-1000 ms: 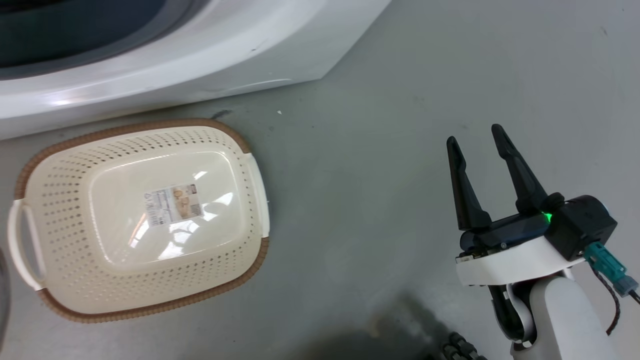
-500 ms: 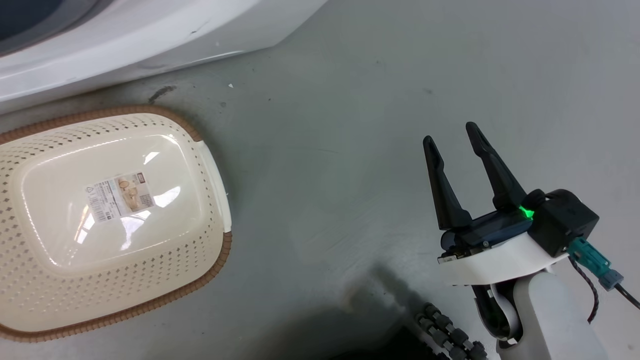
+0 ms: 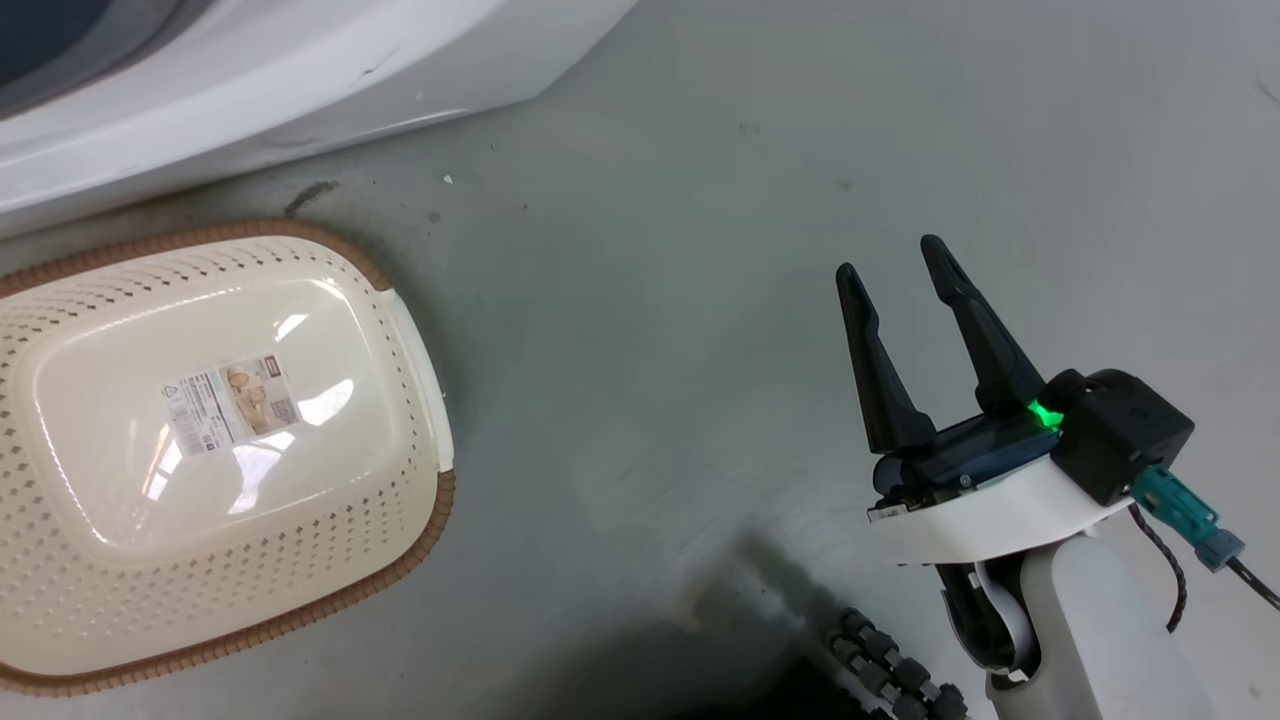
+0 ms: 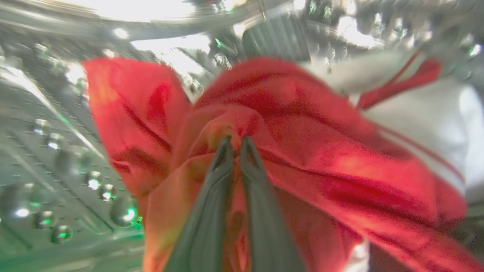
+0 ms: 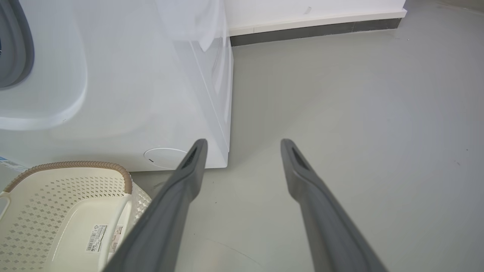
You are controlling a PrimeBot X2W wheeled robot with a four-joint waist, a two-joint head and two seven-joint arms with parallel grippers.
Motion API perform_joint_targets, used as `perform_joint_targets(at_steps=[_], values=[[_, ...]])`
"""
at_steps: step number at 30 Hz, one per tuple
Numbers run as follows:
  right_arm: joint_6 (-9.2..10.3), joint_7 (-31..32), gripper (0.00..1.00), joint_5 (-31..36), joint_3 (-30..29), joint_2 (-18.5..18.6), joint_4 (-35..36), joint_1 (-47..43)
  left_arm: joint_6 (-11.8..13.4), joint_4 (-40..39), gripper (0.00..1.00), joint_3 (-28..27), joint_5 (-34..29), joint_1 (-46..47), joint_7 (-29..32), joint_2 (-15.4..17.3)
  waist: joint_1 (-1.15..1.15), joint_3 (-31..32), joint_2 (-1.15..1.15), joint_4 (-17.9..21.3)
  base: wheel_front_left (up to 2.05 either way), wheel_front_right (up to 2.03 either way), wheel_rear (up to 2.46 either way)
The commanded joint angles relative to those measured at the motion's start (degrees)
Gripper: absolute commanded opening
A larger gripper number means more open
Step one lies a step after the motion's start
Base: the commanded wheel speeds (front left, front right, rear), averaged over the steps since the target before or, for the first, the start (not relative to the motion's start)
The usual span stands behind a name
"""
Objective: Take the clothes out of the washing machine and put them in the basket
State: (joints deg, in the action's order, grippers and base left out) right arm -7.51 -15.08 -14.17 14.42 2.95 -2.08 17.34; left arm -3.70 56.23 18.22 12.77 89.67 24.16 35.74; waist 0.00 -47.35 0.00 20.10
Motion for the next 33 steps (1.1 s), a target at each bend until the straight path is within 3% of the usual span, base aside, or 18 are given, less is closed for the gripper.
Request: perform_joint_targets(at_steps=[1, 10, 14, 20, 33], values=[[0.04, -0.11, 1.0, -0.13, -0.13, -0.14, -0.31, 0.43, 0.77, -0.88, 0.0, -0.21, 0.12, -1.44, -2.41, 0.2, 0.0, 0.89, 0.0, -0.13, 0.0, 0.0, 0.0], [0.04, -0.11, 1.0, 1.09, -2.16, -0.12, -2.03, -1.54, 4.73, -2.29, 0.0, -3.06, 2.93, -11.31, -23.68, -2.03, 0.0, 8.49, 0.0, -1.24, 0.0, 0.0, 0.0], [0.04, -0.09, 1.0, 2.04, -3.38, -0.1, -4.31, -4.15, 5.03, 0.98, 0.0, -5.29, 6.11, -19.24, -36.09, -4.78, 0.0, 16.42, 0.0, -2.27, 0.0, 0.0, 0.0], [0.04, 1.0, 1.0, 3.21, -4.84, -0.1, -5.28, -7.32, 4.37, 1.51, 0.0, -6.83, 7.77, -26.83, -39.3, -7.1, 0.0, 23.75, 0.0, -3.56, 0.0, 0.0, 0.0], [0.04, 4.74, 1.0, 4.75, -6.58, -0.12, -3.83, -12.76, 4.6, -14.96, 0.0, -14.06, 6.45, -46.79, -39.44, -12.42, 0.0, 34.57, 0.0, -7.02, 0.0, 0.0, 0.0]])
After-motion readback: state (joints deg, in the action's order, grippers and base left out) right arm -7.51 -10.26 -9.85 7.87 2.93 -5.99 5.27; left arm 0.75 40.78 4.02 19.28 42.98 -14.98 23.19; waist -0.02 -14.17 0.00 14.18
